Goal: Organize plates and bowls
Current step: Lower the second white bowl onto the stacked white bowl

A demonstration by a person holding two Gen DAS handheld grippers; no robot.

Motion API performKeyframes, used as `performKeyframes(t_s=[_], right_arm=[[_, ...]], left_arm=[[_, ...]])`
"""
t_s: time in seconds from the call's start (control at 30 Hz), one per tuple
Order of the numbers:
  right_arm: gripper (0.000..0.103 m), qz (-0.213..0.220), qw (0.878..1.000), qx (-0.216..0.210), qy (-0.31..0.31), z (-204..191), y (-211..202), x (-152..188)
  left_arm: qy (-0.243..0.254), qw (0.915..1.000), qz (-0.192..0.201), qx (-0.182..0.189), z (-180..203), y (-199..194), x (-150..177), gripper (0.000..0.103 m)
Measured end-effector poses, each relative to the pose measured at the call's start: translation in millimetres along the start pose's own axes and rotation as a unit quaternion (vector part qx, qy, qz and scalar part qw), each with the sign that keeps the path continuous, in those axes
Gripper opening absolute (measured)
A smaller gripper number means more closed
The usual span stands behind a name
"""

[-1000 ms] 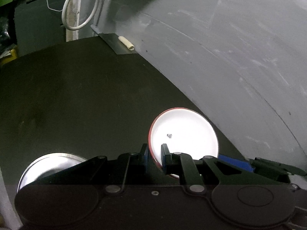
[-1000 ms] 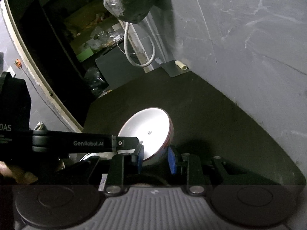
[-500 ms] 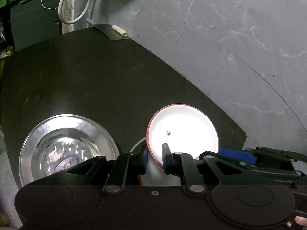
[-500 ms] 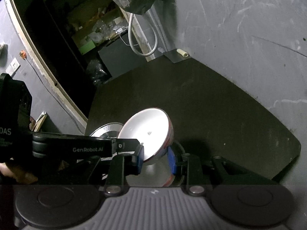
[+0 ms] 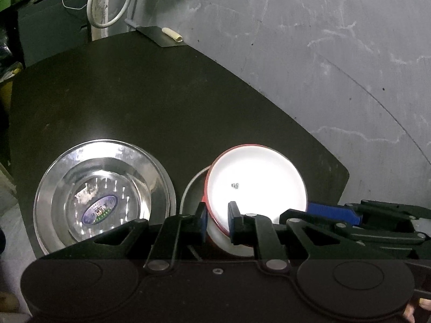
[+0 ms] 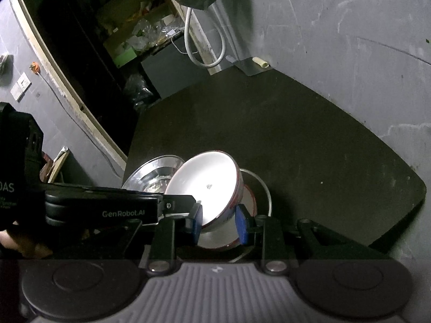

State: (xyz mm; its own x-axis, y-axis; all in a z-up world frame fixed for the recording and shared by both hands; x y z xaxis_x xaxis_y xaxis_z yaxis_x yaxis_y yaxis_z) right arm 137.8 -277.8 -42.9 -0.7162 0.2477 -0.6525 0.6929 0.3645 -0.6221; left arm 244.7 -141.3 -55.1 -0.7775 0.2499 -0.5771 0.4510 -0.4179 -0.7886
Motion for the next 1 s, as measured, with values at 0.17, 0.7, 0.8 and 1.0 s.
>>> performKeyframes(t_s=[0.17,0.7,0.8,1.0], right_arm=[[0.031,-0.004,1.000,-0.001,0.003,0.7,0.3,1.8],[0.031,-0.019,1.000,0.003,0.011,1.6,4.2,6.2],[0.031,-0.023,1.000,0.004,0.011,1.8,5.9,6.2],[0.031,-0.029,0.999,0.008,0.011,2.9,7.9,6.2]], left_arm=[[0.006,0.9999,-0.005,-0.007,2.8,2.8,-1.9,0.017],[0.028,0.9988,-0.024,-0.031,13.1,5.9,4.2,0.019],[0.031,0.9985,-0.026,-0.036,14.1,6.7,4.2,0.019],[0.039,0.9979,-0.029,-0.042,15.6,7.4,4.5,0.019]])
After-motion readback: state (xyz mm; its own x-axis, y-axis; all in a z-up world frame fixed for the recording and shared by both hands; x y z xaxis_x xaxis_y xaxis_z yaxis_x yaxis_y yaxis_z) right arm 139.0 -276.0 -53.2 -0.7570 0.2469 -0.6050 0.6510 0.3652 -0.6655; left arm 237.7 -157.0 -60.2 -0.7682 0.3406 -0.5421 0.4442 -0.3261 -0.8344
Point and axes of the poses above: each gripper's, at about its wrist camera, not at the fingertips, and y roughly the way its jaws point, z to its right, x to its underside, the point moved 5 cm from there along y, roughly the way its jaws point
